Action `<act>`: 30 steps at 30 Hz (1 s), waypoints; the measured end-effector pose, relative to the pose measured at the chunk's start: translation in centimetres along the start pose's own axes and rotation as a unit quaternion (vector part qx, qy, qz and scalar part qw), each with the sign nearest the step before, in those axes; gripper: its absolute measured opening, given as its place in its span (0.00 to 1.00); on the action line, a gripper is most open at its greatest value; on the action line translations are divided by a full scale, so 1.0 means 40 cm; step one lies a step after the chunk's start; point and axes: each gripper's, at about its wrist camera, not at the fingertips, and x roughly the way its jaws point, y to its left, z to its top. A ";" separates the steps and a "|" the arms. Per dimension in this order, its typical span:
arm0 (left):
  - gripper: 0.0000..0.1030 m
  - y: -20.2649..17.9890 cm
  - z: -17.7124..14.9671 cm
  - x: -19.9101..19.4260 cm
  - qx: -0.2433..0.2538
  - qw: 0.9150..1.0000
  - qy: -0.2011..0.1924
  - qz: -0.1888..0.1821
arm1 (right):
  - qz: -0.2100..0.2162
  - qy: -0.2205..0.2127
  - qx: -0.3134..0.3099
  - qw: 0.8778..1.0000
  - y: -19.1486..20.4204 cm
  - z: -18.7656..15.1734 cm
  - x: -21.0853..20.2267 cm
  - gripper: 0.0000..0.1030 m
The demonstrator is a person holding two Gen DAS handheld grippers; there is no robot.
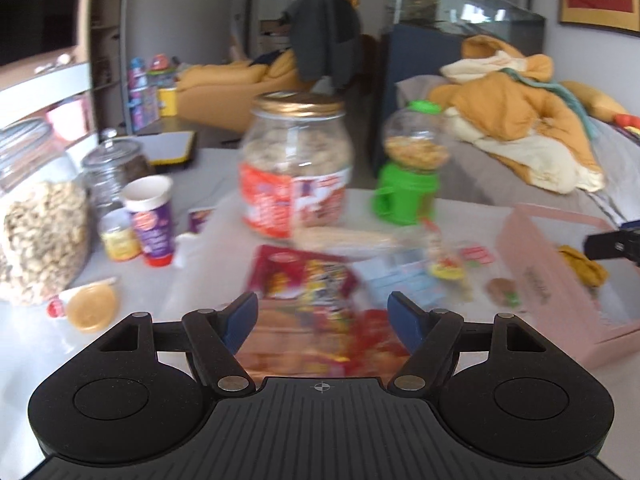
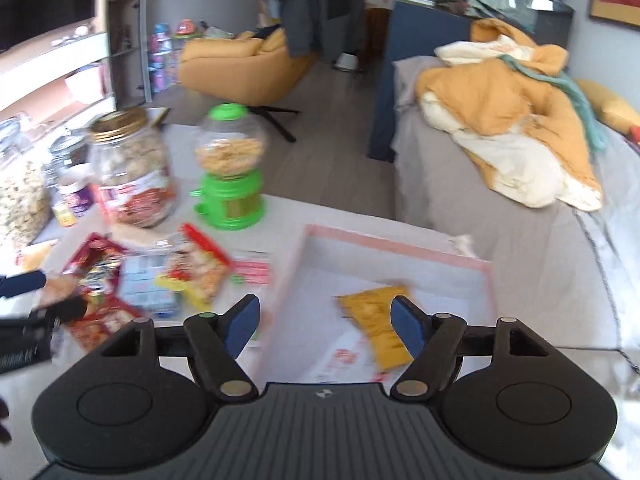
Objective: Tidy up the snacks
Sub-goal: 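Move the right tool toward the red egg pouch while the left grasps the clear dark strip packet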
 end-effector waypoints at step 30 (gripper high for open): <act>0.42 0.087 -0.055 0.014 -0.046 0.999 0.015 -0.009 | 0.105 0.057 -0.030 0.992 0.237 -0.178 0.119 0.31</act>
